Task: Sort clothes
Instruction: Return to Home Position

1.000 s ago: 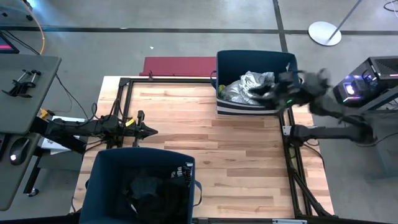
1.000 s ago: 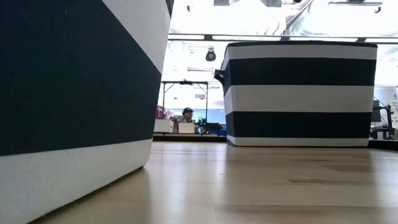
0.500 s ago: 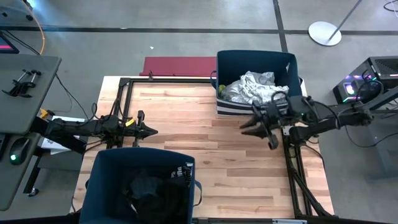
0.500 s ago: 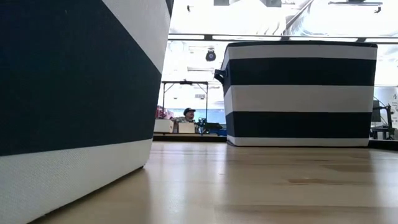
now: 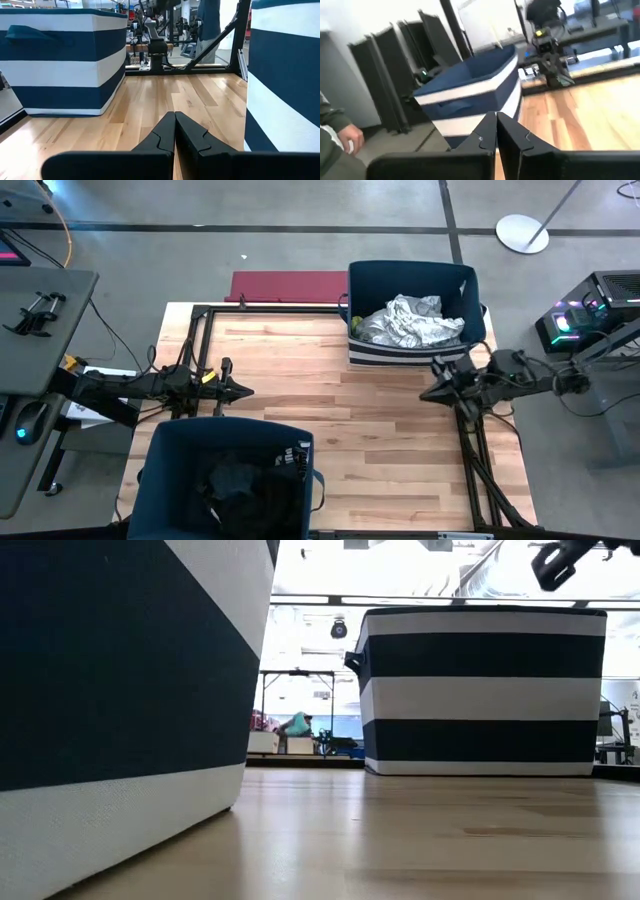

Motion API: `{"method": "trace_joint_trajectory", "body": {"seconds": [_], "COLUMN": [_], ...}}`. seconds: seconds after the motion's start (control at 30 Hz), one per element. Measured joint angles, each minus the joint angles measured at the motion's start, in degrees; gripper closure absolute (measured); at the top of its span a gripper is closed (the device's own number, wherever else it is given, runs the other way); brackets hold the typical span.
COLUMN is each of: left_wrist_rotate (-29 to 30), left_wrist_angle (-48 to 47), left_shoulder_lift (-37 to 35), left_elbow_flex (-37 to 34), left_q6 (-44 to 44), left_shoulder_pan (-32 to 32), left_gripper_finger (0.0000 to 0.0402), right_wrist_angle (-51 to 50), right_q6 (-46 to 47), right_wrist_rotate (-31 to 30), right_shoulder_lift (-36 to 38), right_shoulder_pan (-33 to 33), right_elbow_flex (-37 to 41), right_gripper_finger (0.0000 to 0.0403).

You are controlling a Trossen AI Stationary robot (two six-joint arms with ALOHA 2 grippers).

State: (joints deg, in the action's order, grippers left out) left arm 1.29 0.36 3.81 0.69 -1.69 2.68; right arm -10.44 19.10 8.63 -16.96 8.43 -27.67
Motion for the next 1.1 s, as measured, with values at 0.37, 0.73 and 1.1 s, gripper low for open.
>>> {"method": "trace_joint_trajectory", "body": {"seconds": [0.37, 0.73, 1.1], "left_wrist_rotate": [0.0, 0.0, 0.0], "left_wrist_angle": [0.0, 0.0, 0.0], "left_shoulder_lift": [0.0, 0.0, 0.0], "left_elbow_flex": [0.0, 0.0, 0.0], "left_q6": [0.0, 0.0, 0.0], "left_shoulder_pan": [0.0, 0.0, 0.0], "left_gripper_finger": [0.0401, 0.0401, 0.0401], "right_wrist_angle": [20.1, 24.0, 16.7], "right_q6": [0.9, -0.3, 1.7], "right_wrist_rotate": [-2.4, 0.7, 4.7], "right_shoulder_lift": [1.8, 5.5, 10.0], "right_shoulder_pan": [-2.1, -14.1, -19.4], "right_elbow_flex": [18.9, 23.4, 23.4], "right_gripper_finger": [0.0403, 0.0403, 0.0403]}}
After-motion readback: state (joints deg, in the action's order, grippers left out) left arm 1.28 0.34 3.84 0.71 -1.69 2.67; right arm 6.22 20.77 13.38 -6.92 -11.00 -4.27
